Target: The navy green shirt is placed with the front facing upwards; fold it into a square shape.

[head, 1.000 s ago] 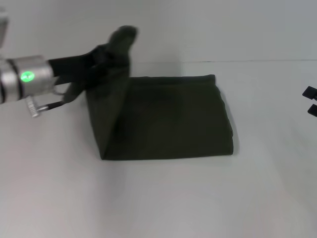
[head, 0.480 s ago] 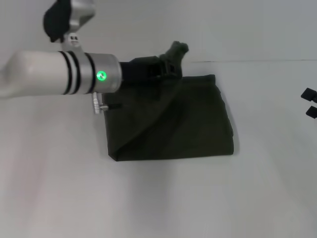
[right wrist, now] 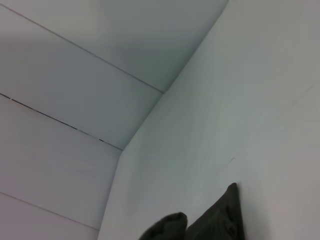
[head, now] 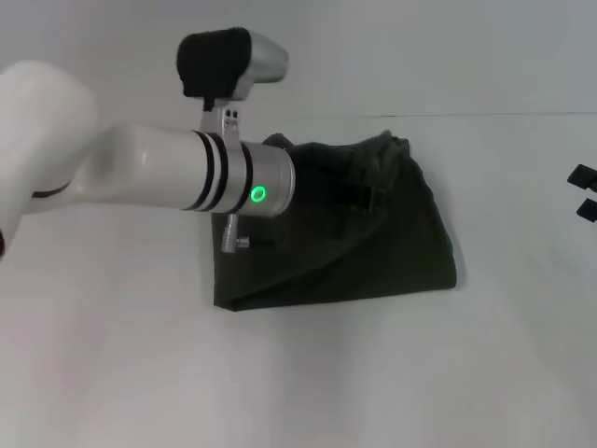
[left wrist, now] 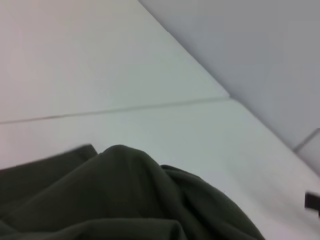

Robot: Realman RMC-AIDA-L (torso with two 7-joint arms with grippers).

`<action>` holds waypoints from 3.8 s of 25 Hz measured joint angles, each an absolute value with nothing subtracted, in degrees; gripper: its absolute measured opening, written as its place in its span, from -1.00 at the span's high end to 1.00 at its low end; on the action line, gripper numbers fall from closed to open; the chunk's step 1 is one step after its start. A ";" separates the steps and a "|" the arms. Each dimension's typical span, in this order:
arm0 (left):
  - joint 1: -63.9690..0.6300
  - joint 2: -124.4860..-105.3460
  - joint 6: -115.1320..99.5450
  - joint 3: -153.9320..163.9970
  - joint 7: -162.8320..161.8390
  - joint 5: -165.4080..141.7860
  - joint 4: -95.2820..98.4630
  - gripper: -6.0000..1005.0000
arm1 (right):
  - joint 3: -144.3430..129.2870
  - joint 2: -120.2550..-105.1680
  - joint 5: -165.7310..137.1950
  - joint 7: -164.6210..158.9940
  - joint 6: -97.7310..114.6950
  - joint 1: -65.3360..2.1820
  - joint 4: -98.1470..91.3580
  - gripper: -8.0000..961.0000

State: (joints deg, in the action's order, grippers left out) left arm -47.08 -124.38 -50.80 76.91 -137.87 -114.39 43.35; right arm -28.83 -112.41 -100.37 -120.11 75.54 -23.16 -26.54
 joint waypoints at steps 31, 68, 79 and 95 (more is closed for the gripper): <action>-38.69 -119.09 -57.33 56.54 -151.30 -105.26 34.65 -0.89 | -29.25 -111.65 -104.16 -120.19 75.84 -23.51 -26.80 -0.78; -19.44 -122.10 -93.61 28.49 -103.19 -104.76 48.31 -0.88 | -62.54 -118.96 -145.57 -128.44 65.32 -56.33 -44.07 -0.77; -20.34 -122.32 -93.66 27.51 -103.33 -101.66 45.81 -0.88 | -71.20 -120.14 -147.83 -128.93 60.42 -57.05 -41.97 -0.77; -22.02 -122.55 -92.42 27.41 -103.29 -101.06 44.30 -0.88 | -78.61 -120.24 -151.96 -137.78 48.51 -57.21 -38.91 -0.77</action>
State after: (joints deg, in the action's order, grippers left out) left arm -22.02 -122.55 -92.42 27.41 -103.29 -101.06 44.30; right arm -78.61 -120.24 -151.96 -137.78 48.51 -57.21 -38.91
